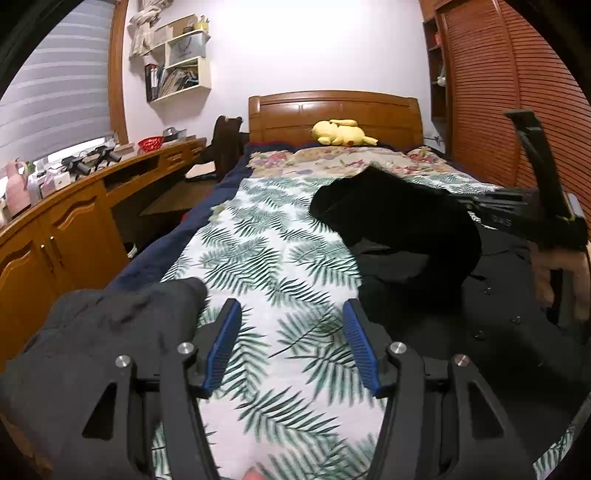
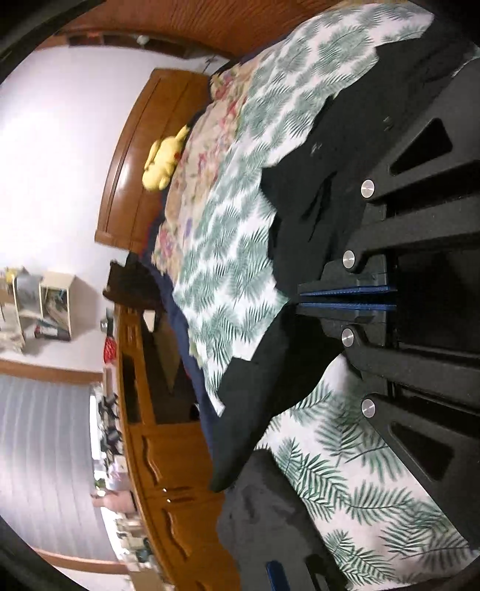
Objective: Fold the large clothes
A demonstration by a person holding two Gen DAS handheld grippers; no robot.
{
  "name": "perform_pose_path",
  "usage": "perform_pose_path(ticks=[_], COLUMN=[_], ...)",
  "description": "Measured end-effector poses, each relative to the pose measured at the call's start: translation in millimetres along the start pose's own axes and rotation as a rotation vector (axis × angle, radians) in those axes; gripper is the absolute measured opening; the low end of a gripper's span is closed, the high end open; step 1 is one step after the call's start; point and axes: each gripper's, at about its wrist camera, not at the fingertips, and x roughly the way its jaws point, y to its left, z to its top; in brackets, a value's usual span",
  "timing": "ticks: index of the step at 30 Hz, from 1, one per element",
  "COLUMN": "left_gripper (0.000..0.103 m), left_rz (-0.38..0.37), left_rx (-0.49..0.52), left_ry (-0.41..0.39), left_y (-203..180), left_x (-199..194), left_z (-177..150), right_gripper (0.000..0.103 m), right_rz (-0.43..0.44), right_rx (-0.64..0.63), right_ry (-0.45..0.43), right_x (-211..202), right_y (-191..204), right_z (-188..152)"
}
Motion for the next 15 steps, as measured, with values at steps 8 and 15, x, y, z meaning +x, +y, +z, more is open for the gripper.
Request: perform_pose_path(ticks=[8, 15], left_gripper=[0.056, 0.056], left_rz=[-0.047, -0.072], left_rx=[0.032, 0.072], left_ry=[0.004, 0.011], left_y=[-41, -64], left_x=[9, 15], left_z=[7, 6], right_gripper=[0.001, 0.017], right_rz=[-0.031, -0.050], right_rx=[0.067, 0.145], right_ry=[0.061, 0.115], right_x=[-23, -35], right_y=[-41, -63], right_z=[-56, -102])
